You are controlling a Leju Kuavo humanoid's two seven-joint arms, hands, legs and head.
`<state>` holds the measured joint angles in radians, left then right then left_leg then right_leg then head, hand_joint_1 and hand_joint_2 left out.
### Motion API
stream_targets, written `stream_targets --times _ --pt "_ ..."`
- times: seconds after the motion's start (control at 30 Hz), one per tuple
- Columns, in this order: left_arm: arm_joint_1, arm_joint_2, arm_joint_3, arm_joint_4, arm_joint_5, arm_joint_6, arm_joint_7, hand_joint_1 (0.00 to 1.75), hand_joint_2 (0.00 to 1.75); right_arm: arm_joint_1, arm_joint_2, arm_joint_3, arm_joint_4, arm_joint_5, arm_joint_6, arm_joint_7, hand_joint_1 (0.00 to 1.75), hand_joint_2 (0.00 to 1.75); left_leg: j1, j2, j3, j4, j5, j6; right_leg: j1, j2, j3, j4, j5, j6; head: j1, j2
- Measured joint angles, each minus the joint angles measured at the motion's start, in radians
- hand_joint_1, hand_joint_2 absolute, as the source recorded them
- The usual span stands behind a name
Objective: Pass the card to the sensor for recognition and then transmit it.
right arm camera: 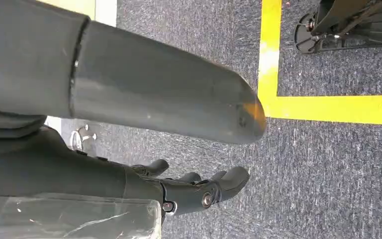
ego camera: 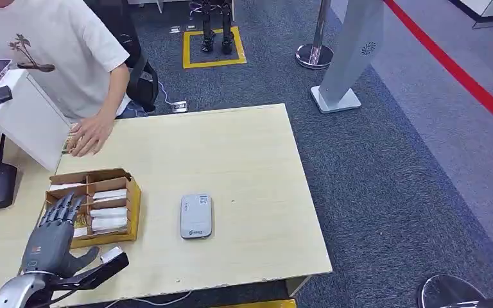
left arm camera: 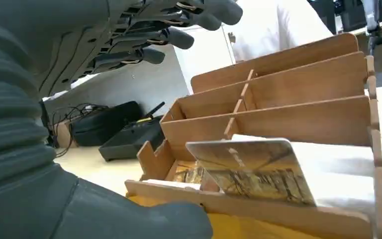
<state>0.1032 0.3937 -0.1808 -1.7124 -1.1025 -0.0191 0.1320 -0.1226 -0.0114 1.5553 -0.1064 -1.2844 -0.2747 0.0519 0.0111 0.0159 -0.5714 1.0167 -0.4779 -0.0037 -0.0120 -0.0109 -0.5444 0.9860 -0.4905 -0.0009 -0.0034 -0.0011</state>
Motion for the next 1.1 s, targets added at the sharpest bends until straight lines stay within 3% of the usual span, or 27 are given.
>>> stream_targets --times 1.1 --pt "0.005 -0.021 -0.027 0.035 0.018 0.003 0.002 0.0 1.75 0.0 0.0 0.0 0.0 0.017 0.0 0.002 0.0 0.0 0.0 0.0 0.0 0.0 0.0 0.0 0.0 0.0 0.0 0.0 0.0 0.0 0.0 0.0"
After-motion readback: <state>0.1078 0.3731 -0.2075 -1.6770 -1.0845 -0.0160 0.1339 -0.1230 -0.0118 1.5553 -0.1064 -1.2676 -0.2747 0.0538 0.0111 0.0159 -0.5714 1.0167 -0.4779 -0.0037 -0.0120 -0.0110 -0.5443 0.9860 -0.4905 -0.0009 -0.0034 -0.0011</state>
